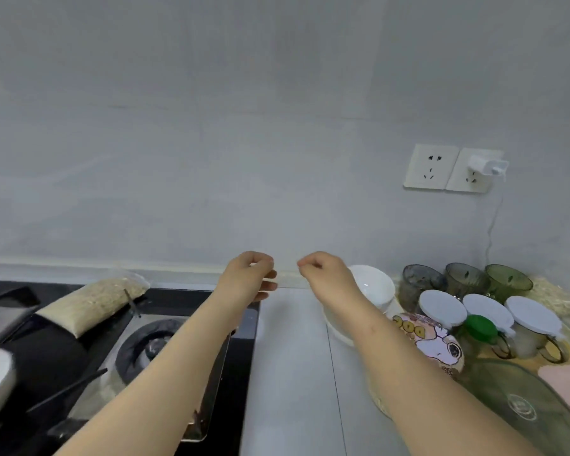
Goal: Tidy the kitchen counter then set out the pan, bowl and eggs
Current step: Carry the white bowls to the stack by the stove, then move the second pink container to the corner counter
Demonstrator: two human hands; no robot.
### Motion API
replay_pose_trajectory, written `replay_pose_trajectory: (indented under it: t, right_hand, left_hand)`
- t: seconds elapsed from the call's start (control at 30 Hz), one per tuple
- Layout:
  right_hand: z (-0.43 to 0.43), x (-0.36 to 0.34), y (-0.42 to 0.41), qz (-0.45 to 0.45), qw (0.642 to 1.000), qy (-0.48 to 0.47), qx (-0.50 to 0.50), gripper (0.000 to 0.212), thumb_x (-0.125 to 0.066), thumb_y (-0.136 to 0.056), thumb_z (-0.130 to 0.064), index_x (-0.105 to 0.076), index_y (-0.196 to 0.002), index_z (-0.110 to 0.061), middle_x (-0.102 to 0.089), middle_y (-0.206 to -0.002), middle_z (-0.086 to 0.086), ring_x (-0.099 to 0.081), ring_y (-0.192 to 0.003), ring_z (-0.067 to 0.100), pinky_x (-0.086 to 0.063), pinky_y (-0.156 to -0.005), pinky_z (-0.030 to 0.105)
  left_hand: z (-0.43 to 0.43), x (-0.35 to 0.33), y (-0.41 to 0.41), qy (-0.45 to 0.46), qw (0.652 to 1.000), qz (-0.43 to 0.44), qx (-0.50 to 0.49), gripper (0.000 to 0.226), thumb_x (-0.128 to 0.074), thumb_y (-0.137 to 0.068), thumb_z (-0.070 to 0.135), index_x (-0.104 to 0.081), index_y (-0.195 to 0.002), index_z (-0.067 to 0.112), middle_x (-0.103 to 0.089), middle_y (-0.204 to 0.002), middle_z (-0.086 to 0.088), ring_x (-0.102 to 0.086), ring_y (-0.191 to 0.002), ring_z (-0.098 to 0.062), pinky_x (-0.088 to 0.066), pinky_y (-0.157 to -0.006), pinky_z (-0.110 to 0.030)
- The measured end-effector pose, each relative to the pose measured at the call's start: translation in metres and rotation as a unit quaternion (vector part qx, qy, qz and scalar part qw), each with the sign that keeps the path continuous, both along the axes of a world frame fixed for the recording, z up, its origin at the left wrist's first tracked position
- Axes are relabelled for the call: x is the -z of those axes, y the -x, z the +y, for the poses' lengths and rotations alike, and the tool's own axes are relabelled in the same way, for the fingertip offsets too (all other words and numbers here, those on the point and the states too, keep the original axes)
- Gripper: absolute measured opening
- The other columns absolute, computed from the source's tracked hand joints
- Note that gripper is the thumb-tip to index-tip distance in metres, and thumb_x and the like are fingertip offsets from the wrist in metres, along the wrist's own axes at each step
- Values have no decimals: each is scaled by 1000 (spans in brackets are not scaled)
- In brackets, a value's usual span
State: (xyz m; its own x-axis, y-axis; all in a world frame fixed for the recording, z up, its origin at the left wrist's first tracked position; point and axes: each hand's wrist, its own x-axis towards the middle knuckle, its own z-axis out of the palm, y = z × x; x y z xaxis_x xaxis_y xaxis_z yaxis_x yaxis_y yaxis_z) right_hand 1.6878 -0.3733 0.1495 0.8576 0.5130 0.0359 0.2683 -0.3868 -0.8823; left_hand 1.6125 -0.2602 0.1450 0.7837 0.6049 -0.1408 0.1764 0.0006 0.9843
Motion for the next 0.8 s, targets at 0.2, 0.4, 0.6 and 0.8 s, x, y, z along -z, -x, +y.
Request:
replay_pose_trajectory:
  t: [0.2,0.4,0.6,0.8]
  right_hand:
    - [71,4,98,118,983,-63,-129,20,-49,-91,-16,-59,-76,-25,-61,-84,-7,-56,-79,11,-43,-72,22]
    - [132,19,203,224,943,-62,-240,14,-51,-93,-18,-61,-84,-22,-65,-87,-2,-60,-80,14,-48,-74,27]
    - [183,31,304,273,905,-25,-324,16,-50,-92,-17,-62,-102,-12,-66,-94,4,-62,-86,18,-49,-70,27]
    - [230,18,365,267,890,-16,-368,18,-50,-93,-16,-62,-105,-12,-67,-97,6,-63,-91,20,-51,-76,28]
  left_hand:
    - [37,-3,120,3,991,-17,-133,16,-46,-96,13,-58,-87,20,-64,-88,-5,-62,-70,-15,-51,-72,-27]
    - [69,8,242,35,952,5,-305,13,-46,-95,12,-58,-91,14,-62,-80,-3,-60,-67,-15,-51,-72,-27]
    - [90,17,358,26,909,20,-415,14,-46,-93,11,-60,-91,16,-64,-82,-3,-62,-70,-15,-53,-73,-26]
    - [133,22,432,33,890,3,-455,14,-46,-95,15,-59,-92,17,-64,-87,-5,-63,-73,-15,-51,-70,-25]
